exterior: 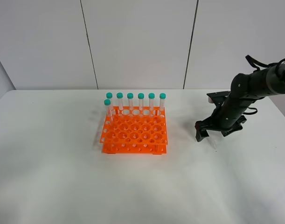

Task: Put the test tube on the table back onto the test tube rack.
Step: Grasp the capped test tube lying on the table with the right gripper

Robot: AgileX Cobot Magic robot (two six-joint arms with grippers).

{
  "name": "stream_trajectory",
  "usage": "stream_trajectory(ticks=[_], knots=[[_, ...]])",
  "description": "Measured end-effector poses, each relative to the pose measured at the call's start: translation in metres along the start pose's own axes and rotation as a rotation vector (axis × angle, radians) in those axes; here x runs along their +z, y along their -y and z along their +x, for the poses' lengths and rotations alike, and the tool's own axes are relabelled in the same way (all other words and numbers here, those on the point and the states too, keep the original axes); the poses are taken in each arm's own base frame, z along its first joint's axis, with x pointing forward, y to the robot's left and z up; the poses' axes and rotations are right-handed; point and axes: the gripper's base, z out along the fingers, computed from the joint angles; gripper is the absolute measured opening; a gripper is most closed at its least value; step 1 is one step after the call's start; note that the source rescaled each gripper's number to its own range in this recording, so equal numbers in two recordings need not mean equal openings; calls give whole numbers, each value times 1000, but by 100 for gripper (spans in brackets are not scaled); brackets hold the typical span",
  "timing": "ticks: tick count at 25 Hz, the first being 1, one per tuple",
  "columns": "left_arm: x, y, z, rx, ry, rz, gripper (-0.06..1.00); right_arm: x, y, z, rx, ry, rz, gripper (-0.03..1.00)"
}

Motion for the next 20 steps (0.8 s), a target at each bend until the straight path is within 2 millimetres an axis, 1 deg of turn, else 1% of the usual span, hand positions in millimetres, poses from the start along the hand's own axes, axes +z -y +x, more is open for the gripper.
stream_trajectory(ticks=[5,11,12,15,18,20], knots=[[0,0,0,0,0,0,100,8,0,2,1,-22,-3,100],[0,0,0,0,0,0,100,9,0,2,-2,-23,-1,99],[0,0,0,0,0,0,100,9,0,2,-2,-23,-1,97],[0,0,0,0,0,0,100,9,0,2,-2,-24,-1,81],[0,0,0,0,0,0,100,9,0,3,-2,-33,-3,61],[0,0,0,0,0,0,100,9,0,3,-2,-34,-3,50]])
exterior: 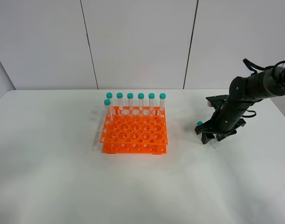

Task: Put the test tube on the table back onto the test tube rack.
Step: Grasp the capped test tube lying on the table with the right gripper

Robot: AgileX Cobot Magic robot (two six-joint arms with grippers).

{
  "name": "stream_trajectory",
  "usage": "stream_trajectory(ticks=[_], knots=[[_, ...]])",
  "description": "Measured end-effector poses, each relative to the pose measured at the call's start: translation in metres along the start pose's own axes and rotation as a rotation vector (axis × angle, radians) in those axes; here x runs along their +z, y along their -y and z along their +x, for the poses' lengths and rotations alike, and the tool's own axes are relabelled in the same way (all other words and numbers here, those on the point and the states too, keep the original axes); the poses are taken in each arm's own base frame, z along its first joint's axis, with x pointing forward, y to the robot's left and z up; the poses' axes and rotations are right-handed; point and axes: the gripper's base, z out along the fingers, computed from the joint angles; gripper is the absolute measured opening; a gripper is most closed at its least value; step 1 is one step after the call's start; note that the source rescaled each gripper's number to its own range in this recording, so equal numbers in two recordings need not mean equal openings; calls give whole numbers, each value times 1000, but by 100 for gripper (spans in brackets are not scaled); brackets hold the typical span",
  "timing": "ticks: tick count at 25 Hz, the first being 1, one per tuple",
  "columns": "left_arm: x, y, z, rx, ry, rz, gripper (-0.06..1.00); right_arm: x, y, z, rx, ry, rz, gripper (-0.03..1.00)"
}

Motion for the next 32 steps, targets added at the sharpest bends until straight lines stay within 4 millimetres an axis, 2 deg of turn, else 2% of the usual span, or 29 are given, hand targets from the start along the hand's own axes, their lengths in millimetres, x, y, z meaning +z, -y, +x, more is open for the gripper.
stream_trajectory(ticks=[4,8,18,21,24,30,32], knots=[[0,0,0,0,0,0,100,0,0,0,0,-1,0,31],[0,0,0,0,0,0,100,0,0,0,0,-5,-1,0],[0,0,0,0,0,0,100,0,0,1,-11,-14,-3,1],[0,0,0,0,0,0,100,-7,-1,0,-21,-5,-2,1],[0,0,0,0,0,0,100,-32,-1,-4,-35,56,6,1],[0,0,0,0,0,0,100,-99,-5,-7,-82,208,27,1],[0,0,0,0,0,0,100,-116,-7,-6,-108,246,25,1]])
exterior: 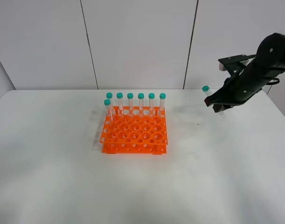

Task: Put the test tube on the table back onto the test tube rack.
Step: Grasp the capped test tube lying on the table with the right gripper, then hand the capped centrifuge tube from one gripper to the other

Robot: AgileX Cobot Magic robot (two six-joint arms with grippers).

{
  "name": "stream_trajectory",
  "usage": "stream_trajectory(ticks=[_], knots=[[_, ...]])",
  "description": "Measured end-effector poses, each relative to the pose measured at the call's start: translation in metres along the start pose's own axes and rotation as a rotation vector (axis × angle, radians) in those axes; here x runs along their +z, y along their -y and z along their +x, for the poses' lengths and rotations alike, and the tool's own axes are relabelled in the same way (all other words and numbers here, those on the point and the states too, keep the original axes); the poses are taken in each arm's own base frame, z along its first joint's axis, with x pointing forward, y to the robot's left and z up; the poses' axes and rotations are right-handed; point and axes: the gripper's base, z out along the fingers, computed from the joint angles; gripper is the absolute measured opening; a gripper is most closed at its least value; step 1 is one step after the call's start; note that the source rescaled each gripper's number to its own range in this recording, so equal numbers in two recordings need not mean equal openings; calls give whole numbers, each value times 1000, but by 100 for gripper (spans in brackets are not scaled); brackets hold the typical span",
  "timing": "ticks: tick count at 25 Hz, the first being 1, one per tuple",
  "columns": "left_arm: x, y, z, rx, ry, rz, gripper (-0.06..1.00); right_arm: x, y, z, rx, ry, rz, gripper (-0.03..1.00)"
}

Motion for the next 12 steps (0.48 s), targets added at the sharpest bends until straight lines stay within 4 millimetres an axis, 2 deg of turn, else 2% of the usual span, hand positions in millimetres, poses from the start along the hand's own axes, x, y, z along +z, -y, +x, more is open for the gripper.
stream_trajectory(ticks=[2,5,12], knots=[[0,0,0,0,0,0,100,-14,-4,-2,-27,27,-15,1],[0,0,0,0,0,0,100,-28,-20,-6,-112,69,-58,1],[0,0,0,0,0,0,100,-34,-85,-9,-364,87,-248,1]])
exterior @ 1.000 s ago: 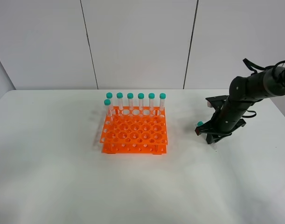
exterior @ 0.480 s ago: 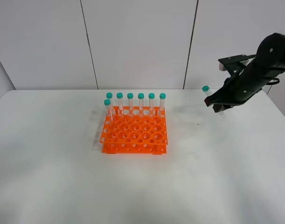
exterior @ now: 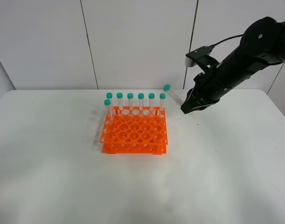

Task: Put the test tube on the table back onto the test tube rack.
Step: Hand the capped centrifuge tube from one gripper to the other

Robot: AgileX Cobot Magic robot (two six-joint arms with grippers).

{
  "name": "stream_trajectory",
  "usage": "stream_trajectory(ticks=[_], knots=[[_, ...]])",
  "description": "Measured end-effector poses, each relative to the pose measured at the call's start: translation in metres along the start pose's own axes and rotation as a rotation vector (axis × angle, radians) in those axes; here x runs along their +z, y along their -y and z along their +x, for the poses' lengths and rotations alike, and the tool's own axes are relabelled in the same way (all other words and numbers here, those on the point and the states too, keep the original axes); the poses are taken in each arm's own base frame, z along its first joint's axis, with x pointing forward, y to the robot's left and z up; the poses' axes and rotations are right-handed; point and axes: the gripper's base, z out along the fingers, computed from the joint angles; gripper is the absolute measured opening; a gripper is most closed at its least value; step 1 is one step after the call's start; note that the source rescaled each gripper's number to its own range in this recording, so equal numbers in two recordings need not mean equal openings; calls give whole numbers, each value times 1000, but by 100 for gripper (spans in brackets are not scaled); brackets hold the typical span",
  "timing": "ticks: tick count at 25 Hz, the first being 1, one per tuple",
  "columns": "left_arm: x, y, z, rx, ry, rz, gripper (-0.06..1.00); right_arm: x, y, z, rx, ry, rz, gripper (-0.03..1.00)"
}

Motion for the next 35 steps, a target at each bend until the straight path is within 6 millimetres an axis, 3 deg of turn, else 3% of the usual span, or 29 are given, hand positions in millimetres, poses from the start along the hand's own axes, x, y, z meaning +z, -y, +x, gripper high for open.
stream_trajectory(ticks=[5,11,20,35], knots=[[0,0,0,0,0,0,100,8,-23,-1,-111,30,-107,1],[0,0,0,0,0,0,100,24,-35,23,-110,58,-170,1],[0,0,0,0,0,0,100,13,-38,19,-102,125,-169,1],[0,0,0,0,3,0,100,13,-37,21,-136,104,-156,1]])
